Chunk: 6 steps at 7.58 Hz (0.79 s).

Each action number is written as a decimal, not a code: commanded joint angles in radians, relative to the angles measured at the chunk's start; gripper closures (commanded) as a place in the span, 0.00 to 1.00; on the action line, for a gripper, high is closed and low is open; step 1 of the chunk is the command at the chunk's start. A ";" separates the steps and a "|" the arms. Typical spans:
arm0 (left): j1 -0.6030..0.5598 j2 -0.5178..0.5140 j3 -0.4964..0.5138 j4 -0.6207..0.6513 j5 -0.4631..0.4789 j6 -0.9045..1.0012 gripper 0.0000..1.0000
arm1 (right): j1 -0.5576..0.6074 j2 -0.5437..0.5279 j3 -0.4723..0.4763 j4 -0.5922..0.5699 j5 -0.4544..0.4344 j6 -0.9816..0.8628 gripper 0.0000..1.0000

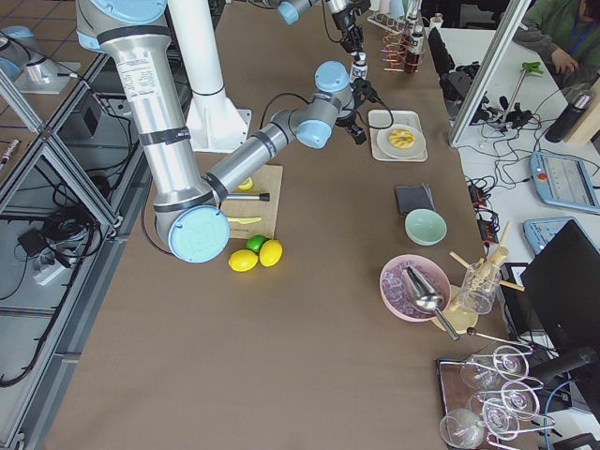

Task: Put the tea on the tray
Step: 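Lower the bottle onto the table before the tray while the right gripper approaches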

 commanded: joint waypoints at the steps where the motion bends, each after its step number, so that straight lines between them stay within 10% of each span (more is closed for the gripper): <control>1: 0.075 -0.013 0.013 0.006 0.019 -0.056 1.00 | -0.053 0.036 0.000 -0.001 -0.056 0.045 0.01; 6: 0.185 -0.007 0.021 -0.040 0.106 -0.077 1.00 | -0.131 0.062 0.008 -0.001 -0.134 0.065 0.01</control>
